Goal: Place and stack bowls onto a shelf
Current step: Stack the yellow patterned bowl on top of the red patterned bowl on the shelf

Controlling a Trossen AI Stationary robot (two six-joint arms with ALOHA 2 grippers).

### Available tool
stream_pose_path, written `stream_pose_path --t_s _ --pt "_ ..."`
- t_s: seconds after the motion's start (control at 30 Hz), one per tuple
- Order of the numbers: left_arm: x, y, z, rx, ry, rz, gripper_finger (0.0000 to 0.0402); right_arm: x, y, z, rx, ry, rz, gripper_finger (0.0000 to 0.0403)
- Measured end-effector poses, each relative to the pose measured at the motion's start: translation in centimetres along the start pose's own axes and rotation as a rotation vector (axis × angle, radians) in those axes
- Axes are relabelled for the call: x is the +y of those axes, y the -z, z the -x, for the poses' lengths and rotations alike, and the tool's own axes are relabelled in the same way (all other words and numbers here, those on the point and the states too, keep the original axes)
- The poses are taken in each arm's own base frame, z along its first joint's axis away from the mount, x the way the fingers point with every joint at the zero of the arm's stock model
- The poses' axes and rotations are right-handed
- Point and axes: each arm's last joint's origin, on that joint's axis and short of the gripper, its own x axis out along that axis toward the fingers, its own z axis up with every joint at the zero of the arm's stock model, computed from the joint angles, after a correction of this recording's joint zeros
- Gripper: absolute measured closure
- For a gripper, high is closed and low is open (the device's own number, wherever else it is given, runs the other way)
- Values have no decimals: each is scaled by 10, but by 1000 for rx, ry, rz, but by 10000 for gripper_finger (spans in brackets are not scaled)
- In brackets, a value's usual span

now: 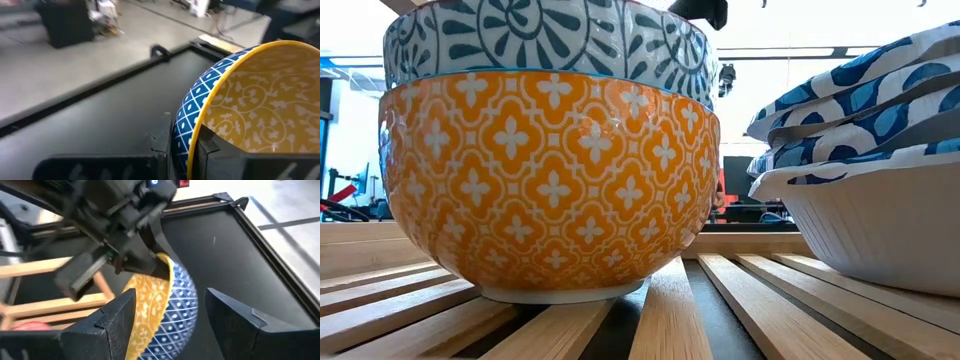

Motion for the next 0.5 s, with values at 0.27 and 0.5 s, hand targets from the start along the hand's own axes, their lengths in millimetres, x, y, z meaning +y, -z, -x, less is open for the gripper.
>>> stream_pose_path --t_s 0.27,0.5 --pt "-6 5 0 182 242 34 390 -6 4 40 74 -38 -55 177" --pt "-18 13 9 396 496 126 389 -7 22 49 260 -4 -161 177"
